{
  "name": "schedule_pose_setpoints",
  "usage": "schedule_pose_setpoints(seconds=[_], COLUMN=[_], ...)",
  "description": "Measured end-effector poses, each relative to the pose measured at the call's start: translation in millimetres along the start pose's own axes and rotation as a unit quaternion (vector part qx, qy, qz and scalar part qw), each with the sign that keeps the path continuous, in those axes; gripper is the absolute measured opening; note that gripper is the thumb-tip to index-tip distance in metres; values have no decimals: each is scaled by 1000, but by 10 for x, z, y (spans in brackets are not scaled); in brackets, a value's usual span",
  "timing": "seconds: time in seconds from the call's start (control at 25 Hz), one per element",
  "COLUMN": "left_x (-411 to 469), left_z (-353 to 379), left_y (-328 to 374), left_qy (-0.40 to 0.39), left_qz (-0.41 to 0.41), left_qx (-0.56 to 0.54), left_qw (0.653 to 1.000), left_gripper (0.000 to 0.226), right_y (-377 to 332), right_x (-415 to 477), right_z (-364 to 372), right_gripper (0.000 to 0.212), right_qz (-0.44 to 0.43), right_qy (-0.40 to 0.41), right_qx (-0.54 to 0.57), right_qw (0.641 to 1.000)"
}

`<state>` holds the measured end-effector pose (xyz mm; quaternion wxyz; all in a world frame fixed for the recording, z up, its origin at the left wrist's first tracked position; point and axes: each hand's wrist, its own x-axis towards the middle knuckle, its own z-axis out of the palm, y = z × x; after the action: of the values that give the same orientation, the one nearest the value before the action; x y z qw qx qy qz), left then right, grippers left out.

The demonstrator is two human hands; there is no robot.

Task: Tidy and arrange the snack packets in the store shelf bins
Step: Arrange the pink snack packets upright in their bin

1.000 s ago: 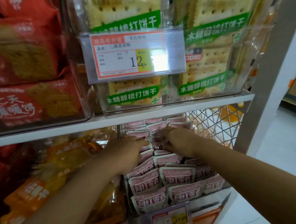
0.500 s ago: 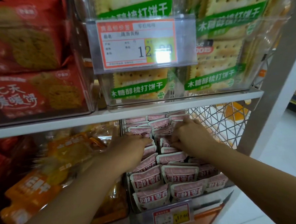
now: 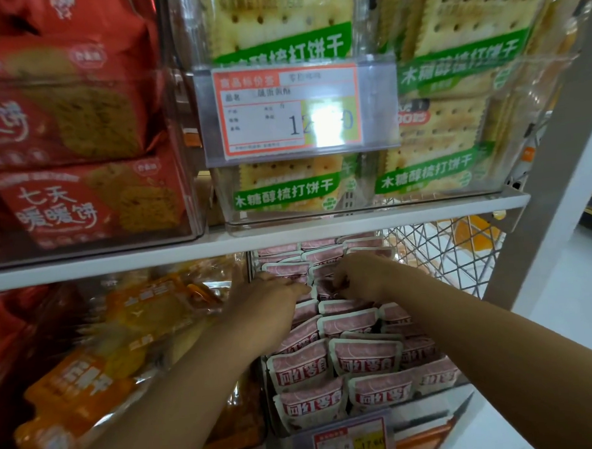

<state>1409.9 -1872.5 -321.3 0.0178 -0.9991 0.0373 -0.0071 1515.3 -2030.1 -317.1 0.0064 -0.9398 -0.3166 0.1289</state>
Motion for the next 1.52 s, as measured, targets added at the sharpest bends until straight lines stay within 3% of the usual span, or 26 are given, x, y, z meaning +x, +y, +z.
schedule_pose_setpoints(seconds=[0.28, 0.4, 0.56, 0.68, 0.84, 0.96, 1.08, 1.32, 1.52], left_x=[-7, -6, -14, -23, -22, -35, -36, -63, 24], left_z=[12, 14, 1, 3, 15, -11, -32, -105, -107], left_y=[1, 7, 16, 12, 15, 28, 44, 75, 63], left_qy=[4, 7, 10, 12, 16, 12, 10, 0, -59], left_qz=[-3, -5, -3, -5, -6, -8, -12, -11, -18], left_qx=[-4, -3, -3, -3, -4, -5, -7, 16, 83], left_qw=[1000, 1000, 1000, 1000, 1000, 1000, 1000, 1000, 995], left_gripper=[59, 58, 58, 58, 58, 58, 60, 63, 63], right_y=[5, 7, 54, 101, 107, 162, 197, 131, -20], right_x=[-125, -181, -249, -229, -195, -159, -181, -112, -224], right_z=[-57, -49, 28, 25, 104, 40, 34, 79, -15], right_gripper=[27, 43, 20, 21, 24, 17, 38, 28, 19], right_qz=[-17, -25, -36, -45, -91, -77, -72, -40, -20], right_qy=[-28, -31, 91, 164, 108, 64, 71, 56, 252], right_qx=[-16, -18, 47, 28, 59, 94, 97, 48, 94], right_qw=[999, 999, 994, 985, 988, 991, 990, 997, 963])
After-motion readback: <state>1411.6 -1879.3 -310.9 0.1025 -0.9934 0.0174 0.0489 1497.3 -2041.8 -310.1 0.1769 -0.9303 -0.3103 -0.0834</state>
